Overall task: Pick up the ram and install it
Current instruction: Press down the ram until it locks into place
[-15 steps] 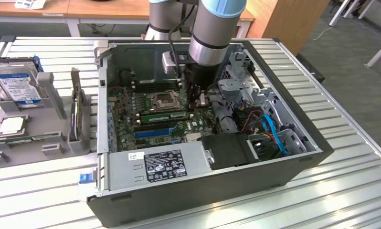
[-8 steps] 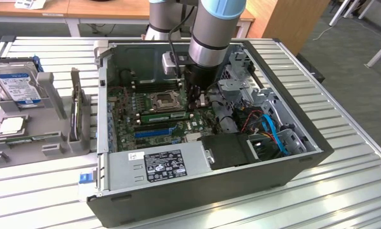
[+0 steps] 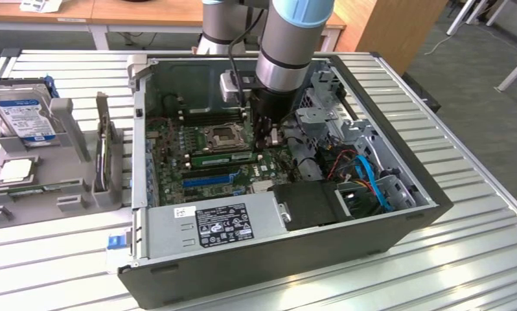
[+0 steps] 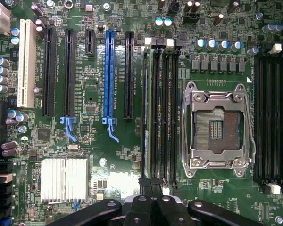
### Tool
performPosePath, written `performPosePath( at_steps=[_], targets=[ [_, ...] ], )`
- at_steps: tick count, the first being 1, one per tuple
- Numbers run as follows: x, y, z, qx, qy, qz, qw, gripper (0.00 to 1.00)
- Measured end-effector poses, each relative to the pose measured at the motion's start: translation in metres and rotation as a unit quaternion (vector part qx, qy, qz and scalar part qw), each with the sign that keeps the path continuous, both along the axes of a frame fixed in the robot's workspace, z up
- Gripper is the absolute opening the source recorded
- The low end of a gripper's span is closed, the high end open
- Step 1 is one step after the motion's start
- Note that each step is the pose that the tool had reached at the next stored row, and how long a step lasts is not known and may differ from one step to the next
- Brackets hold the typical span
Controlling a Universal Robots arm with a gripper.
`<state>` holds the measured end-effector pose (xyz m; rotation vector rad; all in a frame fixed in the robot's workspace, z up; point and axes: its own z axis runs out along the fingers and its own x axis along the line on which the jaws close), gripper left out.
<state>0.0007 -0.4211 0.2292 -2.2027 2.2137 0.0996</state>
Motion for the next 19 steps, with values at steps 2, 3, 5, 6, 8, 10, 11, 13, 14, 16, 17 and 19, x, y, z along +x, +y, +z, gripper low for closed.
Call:
performPosePath(
  at_steps=[2,3,5,6,8,10,11,13,14,16,17,19],
  targets=[
    [0.0,0.0,-0.0005,-0.0002,0.0001,0.0,1.0,0.1],
    [0.0,-0.0001,-0.0007,-0.0002,0.0001,0.0,1.0,0.1],
    [0.0,0.0,-0.0008,-0.0001,0.0,0.0,1.0,0.1],
    [0.0,0.0,-0.0008,-0.0001,0.0,0.0,1.0,0.1],
    [0.0,0.0,-0.0011,-0.0001,0.0,0.0,1.0,0.1],
    [0.0,0.0,-0.0016,0.0,0.0,0.0,1.0,0.1],
    [0.0,0.0,-0.0018,-0.0001,0.0001,0.0,1.0,0.1],
    [0.0,0.0,-0.0023,-0.0001,0.0,0.0,1.0,0.1],
    [0.0,0.0,-0.0026,-0.0001,0.0,0.0,1.0,0.1],
    [0.0,0.0,-0.0029,-0.0002,0.0001,0.0,1.0,0.1],
    [0.0,0.0,-0.0029,-0.0002,0.0001,0.0,1.0,0.1],
    [0.0,0.0,-0.003,-0.0001,0.0001,0.0,1.0,0.1]
  ],
)
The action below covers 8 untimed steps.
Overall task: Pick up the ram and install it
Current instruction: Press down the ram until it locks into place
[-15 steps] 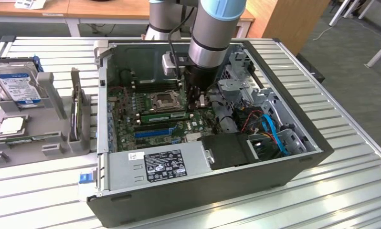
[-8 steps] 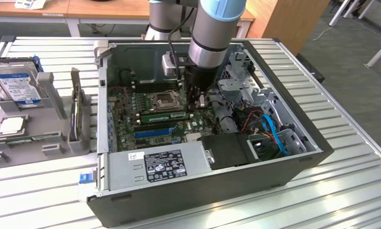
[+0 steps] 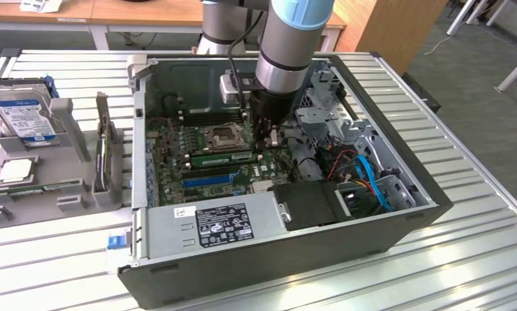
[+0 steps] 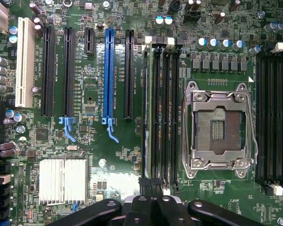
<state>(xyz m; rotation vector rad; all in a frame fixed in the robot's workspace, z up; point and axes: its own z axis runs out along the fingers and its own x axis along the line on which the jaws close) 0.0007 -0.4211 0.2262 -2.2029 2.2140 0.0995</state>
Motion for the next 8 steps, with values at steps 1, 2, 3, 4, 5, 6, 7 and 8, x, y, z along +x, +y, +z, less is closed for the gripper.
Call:
performPosePath(
  at_steps=[1,2,3,4,5,6,7,8],
  targets=[
    [0.0,0.0,0.0,0.0,0.0,0.0,1.0,0.1],
    [0.0,0.0,0.0,0.0,0.0,0.0,1.0,0.1],
    [0.0,0.0,-0.0003,0.0001,0.0,0.0,1.0,0.1],
    [0.0,0.0,-0.0006,0.0002,-0.0001,0.0,1.0,0.1],
    [0.0,0.0,-0.0008,0.0001,0.0,0.0,1.0,0.1],
    [0.0,0.0,-0.001,0.0,0.0,0.0,1.0,0.1],
    [0.0,0.0,-0.001,-0.0001,0.0,0.0,1.0,0.1],
    [0.0,0.0,-0.0011,-0.0001,0.0,0.0,1.0,0.1]
  ],
)
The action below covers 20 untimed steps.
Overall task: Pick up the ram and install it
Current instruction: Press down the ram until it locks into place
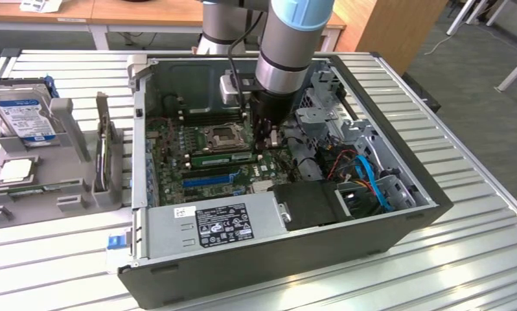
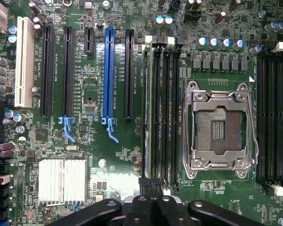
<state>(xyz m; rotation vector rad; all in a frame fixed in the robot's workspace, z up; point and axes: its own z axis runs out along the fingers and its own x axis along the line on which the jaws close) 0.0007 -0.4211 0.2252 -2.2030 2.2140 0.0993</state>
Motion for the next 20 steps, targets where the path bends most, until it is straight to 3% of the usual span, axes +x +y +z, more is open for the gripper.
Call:
performPosePath(
  at_steps=[20],
  targets=[
    [0.0,0.0,-0.002,0.0,0.0,0.0,1.0,0.1]
  ],
)
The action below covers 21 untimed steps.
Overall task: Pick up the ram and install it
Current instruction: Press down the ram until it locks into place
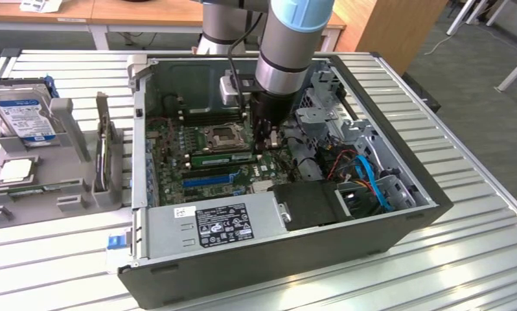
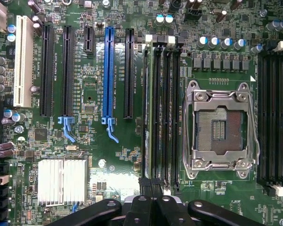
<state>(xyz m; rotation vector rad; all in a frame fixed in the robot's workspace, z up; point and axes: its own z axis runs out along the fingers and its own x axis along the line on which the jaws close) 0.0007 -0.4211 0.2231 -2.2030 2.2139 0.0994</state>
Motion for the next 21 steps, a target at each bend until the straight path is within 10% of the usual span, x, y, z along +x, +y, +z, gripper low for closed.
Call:
performPosePath(
  at_steps=[21],
  targets=[
    [0.0,0.0,-0.0008,0.0001,0.0,0.0,1.0,0.1]
  ],
)
